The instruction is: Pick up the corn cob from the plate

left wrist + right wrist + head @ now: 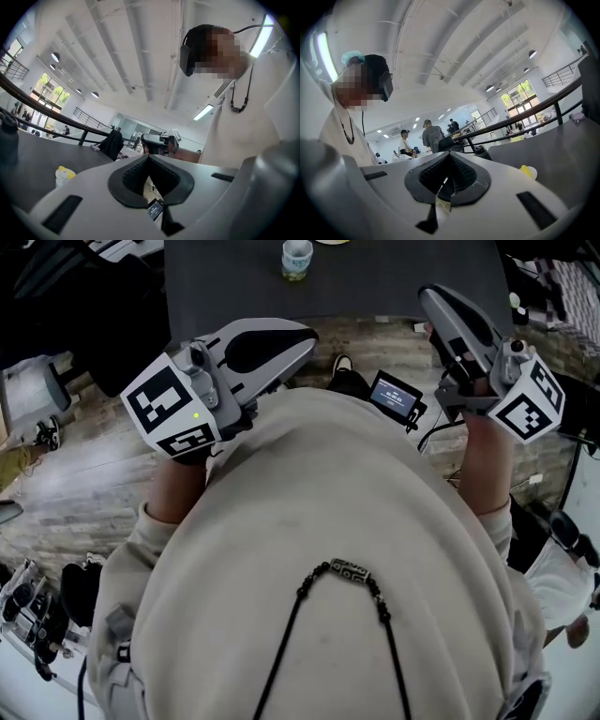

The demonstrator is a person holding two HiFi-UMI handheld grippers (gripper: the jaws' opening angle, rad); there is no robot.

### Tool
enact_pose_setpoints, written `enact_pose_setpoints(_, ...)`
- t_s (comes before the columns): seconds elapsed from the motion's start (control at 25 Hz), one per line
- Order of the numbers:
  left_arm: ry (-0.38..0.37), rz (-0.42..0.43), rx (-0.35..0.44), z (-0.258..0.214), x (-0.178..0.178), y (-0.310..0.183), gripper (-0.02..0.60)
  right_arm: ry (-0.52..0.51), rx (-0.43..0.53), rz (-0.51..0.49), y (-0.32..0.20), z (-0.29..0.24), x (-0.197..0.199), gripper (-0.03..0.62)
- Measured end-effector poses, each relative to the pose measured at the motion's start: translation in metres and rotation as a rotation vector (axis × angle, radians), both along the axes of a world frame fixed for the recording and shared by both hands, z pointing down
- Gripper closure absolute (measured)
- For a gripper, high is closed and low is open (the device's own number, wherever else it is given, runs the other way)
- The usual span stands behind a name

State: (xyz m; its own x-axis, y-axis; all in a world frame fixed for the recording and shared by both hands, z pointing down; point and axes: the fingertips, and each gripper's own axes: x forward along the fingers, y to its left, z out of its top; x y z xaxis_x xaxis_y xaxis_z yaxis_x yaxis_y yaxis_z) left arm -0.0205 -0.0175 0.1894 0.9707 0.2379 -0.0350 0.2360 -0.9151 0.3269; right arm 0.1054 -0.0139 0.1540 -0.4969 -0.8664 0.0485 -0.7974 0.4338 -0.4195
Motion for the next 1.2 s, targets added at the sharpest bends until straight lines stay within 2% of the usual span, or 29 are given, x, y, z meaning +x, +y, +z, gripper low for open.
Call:
enact_pose_setpoints(0.2, 0.006, -0.098, -0.018, -0.005, -0.016, 0.008, 0.578, 0.003, 0.008, -0.08, 0.001, -0.005, -0.016, 0.579)
enact_pose_setpoints(0.6, 0.006, -0.166, -0.019, -0.015, -0.018, 0.025, 0.578, -0.048, 0.025, -0.122, 0.012, -0.006, -0.015, 0.579)
enact_pose_setpoints(0.76, 0.009, -0.182, -0.031, -0.036, -0.016, 0.03, 0.578, -0.059, 0.042, -0.133, 0.016, -0.023, -0.01, 0.579)
enact_pose_setpoints(1.0, -0.024, -0.195, -0.058, -0.057, -0.008, 0.031, 0.578, -0.136, 0.041, -0.147, 0.018, -0.026, -0.002, 0.579)
enact_pose_setpoints(1.12, -0.049, -0.182, -0.065, -0.06, -0.001, 0.04, 0.578, -0.195, 0.018, -0.121, 0.032, -0.01, 0.009, 0.579)
enact_pose_setpoints(1.2, -0.086, -0.177, -0.091, -0.041, 0.002, 0.049, 0.578, -0.236, -0.029, -0.102, 0.045, 0.022, 0.016, 0.579)
